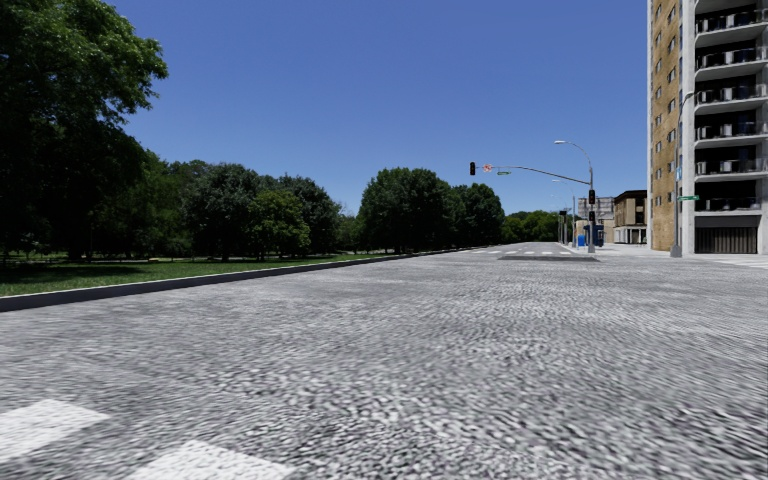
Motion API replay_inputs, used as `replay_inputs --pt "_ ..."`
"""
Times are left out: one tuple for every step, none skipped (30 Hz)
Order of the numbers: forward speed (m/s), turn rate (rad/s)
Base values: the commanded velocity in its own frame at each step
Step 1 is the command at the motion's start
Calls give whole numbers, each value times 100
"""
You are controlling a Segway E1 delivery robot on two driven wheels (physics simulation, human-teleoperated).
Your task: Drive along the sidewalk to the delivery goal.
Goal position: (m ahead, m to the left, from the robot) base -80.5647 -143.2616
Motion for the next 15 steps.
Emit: replay_inputs --pt "0 0" --pt "0 0" --pt "0 0" --pt "0 0" --pt "0 0" --pt "0 0" --pt "0 0" --pt "0 0" --pt "0 0" --pt "0 0" --pt "0 0" --pt "0 0" --pt "0 0" --pt "0 0" --pt "0 0"
